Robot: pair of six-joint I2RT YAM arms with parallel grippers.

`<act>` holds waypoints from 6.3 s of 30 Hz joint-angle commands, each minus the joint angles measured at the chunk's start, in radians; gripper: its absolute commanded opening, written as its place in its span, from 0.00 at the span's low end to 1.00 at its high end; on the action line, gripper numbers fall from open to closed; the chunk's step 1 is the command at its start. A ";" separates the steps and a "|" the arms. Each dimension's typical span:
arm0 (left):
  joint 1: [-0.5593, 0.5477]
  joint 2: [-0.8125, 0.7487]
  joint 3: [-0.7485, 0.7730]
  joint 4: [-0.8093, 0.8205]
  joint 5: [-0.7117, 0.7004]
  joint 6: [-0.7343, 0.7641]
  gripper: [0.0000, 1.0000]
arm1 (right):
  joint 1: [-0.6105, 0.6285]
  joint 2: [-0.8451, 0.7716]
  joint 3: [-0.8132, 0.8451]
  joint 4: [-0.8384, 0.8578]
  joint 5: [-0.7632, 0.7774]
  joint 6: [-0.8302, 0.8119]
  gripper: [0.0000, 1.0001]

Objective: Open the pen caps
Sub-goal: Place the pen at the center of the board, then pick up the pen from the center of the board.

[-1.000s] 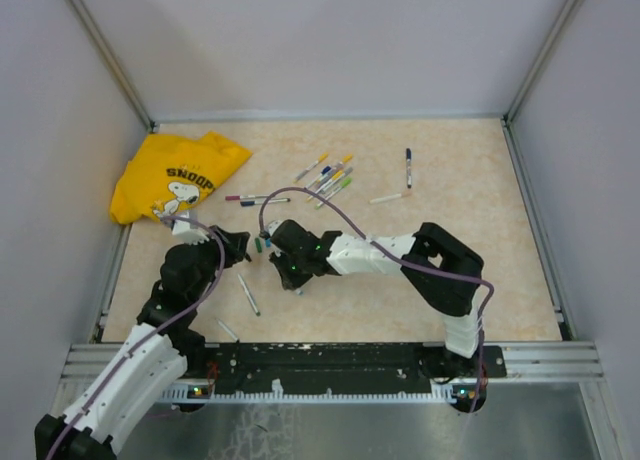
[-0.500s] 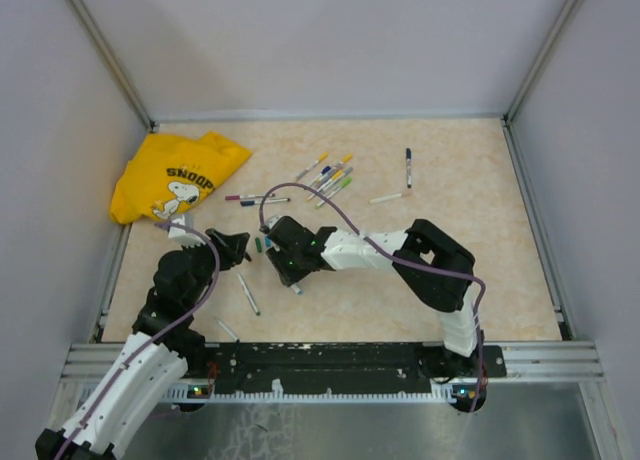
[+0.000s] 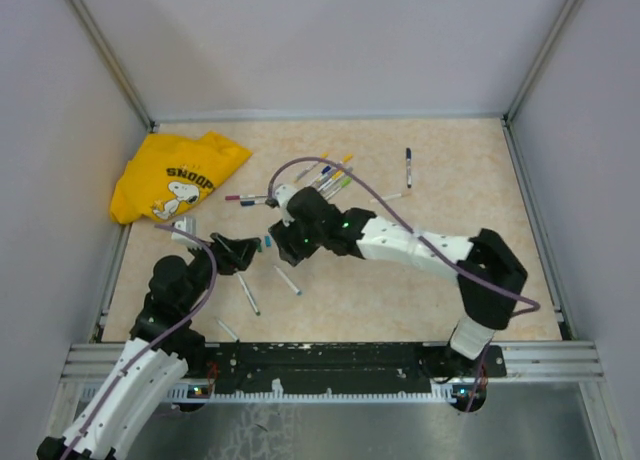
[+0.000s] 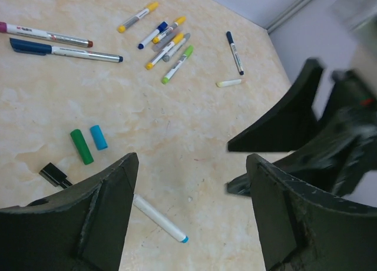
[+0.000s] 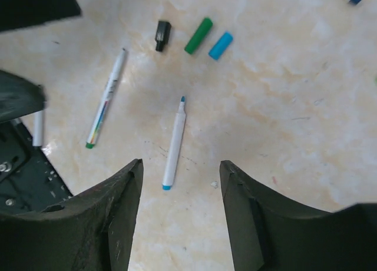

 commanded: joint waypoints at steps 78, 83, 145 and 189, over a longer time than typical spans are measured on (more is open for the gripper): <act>-0.003 0.511 0.139 0.468 0.305 0.198 0.99 | -0.922 -0.388 -0.328 0.147 -0.328 -0.333 0.94; -0.003 0.466 0.144 0.418 0.251 0.243 0.99 | -0.922 -0.358 -0.323 0.168 -0.236 -0.289 0.94; -0.023 0.480 0.068 0.474 0.108 0.270 1.00 | -0.921 0.539 0.506 -0.117 -0.019 -0.263 0.17; -0.023 0.375 -0.250 1.071 0.366 -0.150 0.99 | -0.764 -0.245 -0.362 0.555 -1.139 0.018 0.00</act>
